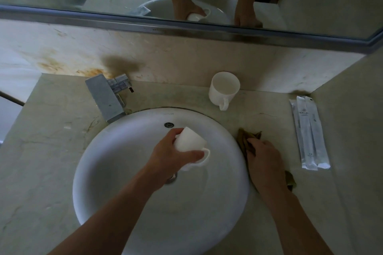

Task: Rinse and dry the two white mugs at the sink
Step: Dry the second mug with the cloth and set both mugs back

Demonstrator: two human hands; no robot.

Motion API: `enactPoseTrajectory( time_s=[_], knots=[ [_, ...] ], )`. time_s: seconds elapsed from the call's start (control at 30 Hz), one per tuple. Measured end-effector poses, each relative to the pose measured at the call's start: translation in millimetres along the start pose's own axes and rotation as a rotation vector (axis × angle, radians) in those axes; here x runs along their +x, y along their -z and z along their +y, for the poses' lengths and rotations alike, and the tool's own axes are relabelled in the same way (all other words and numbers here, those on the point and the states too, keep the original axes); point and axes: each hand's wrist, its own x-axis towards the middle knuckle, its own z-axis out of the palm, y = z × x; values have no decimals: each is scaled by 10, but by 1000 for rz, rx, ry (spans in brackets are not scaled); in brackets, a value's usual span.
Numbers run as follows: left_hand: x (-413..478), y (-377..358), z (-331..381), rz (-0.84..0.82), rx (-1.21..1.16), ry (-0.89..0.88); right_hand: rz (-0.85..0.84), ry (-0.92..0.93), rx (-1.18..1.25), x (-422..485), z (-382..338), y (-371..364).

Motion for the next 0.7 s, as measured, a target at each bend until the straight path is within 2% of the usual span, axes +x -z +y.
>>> enactPoseTrajectory(
  time_s=[0.2, 0.33, 0.5, 0.6, 0.7],
  knots=[
    [-23, -61, 52, -93, -85, 11, -6, 43, 46, 1, -2, 83],
    [-30, -44, 64, -143, -77, 14, -50, 169, 204, -20, -209, 341],
    [-48, 53, 114, -258, -10, -52, -329, 503, 292, -62, -617, 520],
    [-59, 225, 141, -371, -93, -45, -482, 495, 333, -84, -752, 594],
    [-76, 391, 177, -443, -219, -18, -824, 497, 275, -127, -825, 729]
  ],
)
